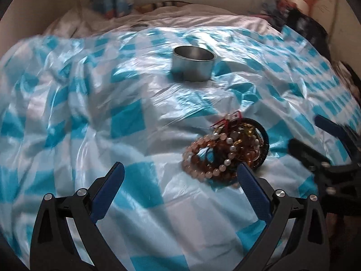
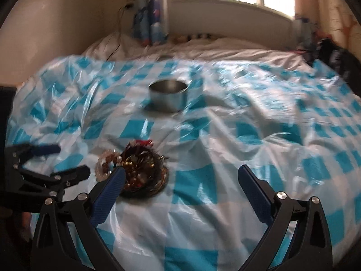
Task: Organize jewelry
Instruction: 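Move both tools toward the tangled bracelet pile, then close the right tool on the black cord bangle in the pile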
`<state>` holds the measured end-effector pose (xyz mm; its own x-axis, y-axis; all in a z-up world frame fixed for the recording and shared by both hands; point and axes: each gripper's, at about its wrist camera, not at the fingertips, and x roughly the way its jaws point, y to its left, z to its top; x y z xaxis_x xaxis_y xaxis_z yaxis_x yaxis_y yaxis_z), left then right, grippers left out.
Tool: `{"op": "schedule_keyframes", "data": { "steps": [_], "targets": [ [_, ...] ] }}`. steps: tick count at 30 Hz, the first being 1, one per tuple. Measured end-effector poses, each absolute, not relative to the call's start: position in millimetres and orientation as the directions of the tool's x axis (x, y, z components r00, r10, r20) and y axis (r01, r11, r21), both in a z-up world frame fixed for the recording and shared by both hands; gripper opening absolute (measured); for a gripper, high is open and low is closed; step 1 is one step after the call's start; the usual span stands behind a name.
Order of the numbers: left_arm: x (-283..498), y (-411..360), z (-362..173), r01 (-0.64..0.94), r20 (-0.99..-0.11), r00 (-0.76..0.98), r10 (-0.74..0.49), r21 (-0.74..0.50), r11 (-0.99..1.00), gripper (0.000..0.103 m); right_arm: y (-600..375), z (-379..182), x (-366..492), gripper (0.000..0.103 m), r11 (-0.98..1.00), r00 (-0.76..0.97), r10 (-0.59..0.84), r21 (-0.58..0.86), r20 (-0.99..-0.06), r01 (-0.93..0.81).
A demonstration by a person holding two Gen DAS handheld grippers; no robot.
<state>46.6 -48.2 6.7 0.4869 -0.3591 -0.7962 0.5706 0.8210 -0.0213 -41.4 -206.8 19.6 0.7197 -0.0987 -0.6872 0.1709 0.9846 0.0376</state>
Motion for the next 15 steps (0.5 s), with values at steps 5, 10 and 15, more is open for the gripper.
{"op": "schedule_keyframes", "data": {
  "steps": [5,10,15],
  "targets": [
    [47.4,-56.6,4.7,0.667,-0.799,0.444,-0.405,-0.007,0.745,0.095,-203.0,9.6,-20.9,0.074,0.995,0.689,-0.075,-0.011,-0.721,0.097],
    [53.4,-47.3,2.4,0.648,-0.793,0.413,-0.449,-0.09,0.756,0.095,-204.0,1.2,-5.6,0.05,0.998,0.663,-0.055,-0.028,-0.747,0.051],
    [53.7,-54.3,-0.2,0.659,-0.781,0.422,-0.46,-0.084,0.748,0.095,-204.4,-4.5,4.6,0.028,1.0,0.641,0.007,0.015,-0.768,0.007]
  ]
}}
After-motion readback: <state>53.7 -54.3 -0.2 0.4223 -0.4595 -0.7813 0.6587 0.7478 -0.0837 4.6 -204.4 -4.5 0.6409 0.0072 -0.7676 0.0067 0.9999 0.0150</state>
